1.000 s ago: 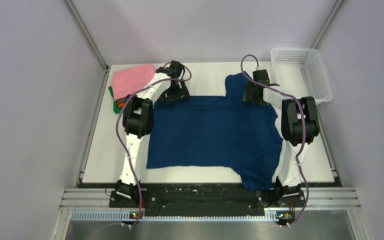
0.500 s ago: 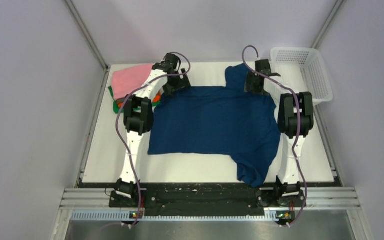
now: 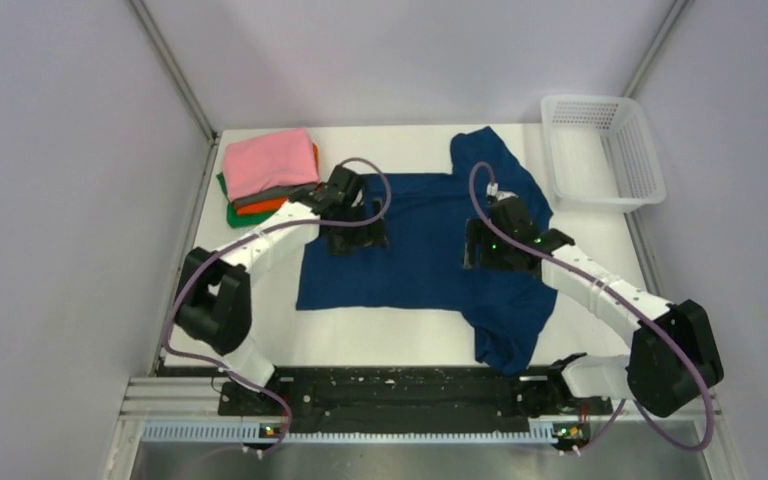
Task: Fold and stack the t-shirts
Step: Flatten out the tshirt
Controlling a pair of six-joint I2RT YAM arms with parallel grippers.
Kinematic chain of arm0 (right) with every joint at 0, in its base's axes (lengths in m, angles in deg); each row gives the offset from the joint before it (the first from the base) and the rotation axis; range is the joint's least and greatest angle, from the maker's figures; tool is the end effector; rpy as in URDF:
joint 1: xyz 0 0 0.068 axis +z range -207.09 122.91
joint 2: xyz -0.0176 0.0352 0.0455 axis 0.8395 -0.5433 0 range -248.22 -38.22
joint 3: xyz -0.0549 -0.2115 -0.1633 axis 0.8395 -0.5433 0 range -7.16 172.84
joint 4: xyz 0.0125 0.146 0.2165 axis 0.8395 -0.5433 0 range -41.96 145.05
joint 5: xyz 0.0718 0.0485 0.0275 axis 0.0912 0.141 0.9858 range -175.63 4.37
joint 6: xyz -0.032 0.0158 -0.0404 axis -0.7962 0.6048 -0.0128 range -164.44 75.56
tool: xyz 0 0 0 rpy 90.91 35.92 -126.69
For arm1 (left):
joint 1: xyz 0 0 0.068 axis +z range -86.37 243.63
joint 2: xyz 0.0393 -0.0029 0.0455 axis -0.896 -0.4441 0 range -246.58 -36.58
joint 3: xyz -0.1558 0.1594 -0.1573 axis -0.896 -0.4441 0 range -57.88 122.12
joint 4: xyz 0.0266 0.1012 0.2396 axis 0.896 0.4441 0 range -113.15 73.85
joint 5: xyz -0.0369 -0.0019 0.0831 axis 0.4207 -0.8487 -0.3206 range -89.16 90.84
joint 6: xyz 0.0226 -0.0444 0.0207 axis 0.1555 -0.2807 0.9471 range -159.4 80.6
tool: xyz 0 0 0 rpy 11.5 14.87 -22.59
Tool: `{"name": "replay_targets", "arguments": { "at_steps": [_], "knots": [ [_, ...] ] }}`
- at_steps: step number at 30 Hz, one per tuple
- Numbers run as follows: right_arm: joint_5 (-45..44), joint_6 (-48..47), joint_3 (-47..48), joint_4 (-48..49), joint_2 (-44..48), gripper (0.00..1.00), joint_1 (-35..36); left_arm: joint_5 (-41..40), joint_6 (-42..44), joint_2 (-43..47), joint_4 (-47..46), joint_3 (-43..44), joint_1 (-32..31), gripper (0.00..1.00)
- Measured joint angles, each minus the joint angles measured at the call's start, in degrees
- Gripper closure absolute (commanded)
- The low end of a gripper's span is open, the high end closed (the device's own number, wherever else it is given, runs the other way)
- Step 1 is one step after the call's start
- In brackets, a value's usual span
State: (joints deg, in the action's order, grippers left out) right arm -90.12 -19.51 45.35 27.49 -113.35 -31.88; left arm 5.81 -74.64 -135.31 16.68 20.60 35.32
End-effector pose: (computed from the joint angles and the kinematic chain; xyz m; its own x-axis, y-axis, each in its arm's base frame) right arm 0.2469 0.1131 0.2457 -0.7899 0.0925 -0.6062 -0.0510 0.9752 0.2153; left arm 0.3202 -0.1760 0.2510 -0.9179 -0.1584 -0.3639 -0.0233 0.9368 -0.3490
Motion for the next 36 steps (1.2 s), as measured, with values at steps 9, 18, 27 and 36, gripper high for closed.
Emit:
{"name": "replay_targets", "arguments": {
  "at_steps": [9, 18, 27, 36],
  "knots": [
    [-2.73, 5.55, -11.69, -2.12, -4.83, 0.30, 2.71, -0.98, -2.54, 1.27, -3.80, -17.55, 1.51, 0.01],
    [-7.48, 2.40, 4.48, 3.04, -22.23, 0.30, -3.26, -4.09, -2.23, -10.34, -1.51, -3.52, 5.01, 0.02],
    [-9.77, -3.48, 7.93, -1.03, -19.06, 0.31, -3.67, -5.01, -0.70, -8.24, -1.64, -2.10, 5.64, 0.02],
    [-10.40, 2.25, 1.27, -7.87, 8.33, 0.43, 13.64, -9.05, -2.91, 24.70, 1.38, -18.62, 3.85, 0.01]
  ]
}}
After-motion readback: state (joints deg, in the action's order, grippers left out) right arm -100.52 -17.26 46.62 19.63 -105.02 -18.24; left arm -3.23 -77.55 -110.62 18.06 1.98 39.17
